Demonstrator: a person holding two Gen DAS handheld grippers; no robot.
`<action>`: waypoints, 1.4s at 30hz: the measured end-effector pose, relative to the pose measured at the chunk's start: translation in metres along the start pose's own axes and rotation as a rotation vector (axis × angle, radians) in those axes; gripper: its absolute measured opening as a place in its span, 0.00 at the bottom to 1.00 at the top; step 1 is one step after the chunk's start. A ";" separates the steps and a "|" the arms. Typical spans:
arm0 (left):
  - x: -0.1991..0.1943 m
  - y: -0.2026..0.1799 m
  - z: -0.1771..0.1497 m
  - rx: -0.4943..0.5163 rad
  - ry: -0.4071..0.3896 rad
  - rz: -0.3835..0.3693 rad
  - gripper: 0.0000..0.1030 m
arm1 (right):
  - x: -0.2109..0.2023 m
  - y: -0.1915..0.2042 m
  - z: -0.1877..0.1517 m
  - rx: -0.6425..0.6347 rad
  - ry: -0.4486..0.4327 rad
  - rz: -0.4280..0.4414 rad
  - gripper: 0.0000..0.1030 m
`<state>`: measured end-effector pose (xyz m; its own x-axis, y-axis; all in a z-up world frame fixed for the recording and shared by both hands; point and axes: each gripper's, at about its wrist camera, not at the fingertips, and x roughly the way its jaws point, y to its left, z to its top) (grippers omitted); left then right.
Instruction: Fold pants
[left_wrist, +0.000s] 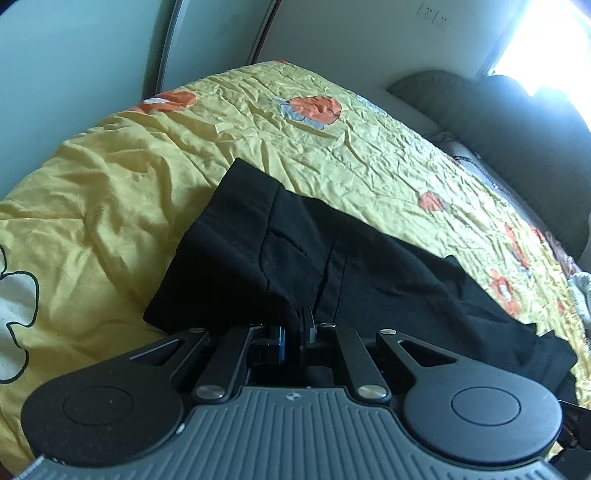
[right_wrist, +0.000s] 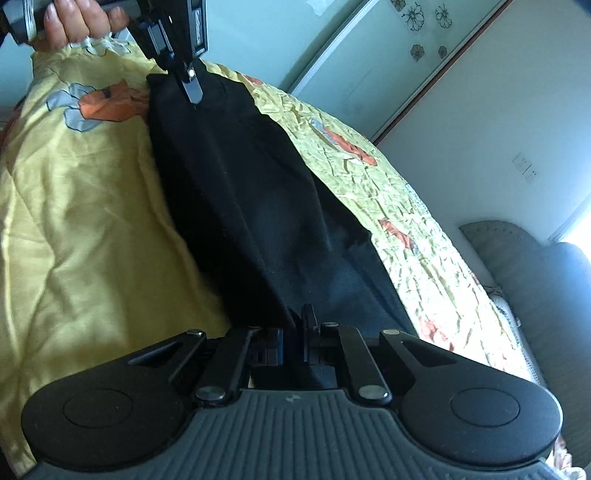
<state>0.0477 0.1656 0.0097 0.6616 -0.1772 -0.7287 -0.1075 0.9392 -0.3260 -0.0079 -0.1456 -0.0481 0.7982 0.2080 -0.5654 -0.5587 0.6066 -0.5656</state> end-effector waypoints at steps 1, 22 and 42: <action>0.003 0.001 0.000 -0.008 0.011 0.008 0.08 | -0.001 0.001 -0.001 0.015 -0.005 0.005 0.08; -0.049 -0.140 -0.010 0.439 -0.052 -0.092 0.53 | -0.072 -0.097 -0.102 0.783 -0.105 0.079 0.41; 0.057 -0.315 -0.143 1.054 0.108 -0.396 0.30 | -0.025 -0.236 -0.220 1.483 -0.137 0.132 0.72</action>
<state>0.0133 -0.1825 -0.0151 0.4366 -0.4939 -0.7520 0.8088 0.5816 0.0876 0.0547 -0.4627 -0.0329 0.8227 0.3398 -0.4559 0.0374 0.7677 0.6397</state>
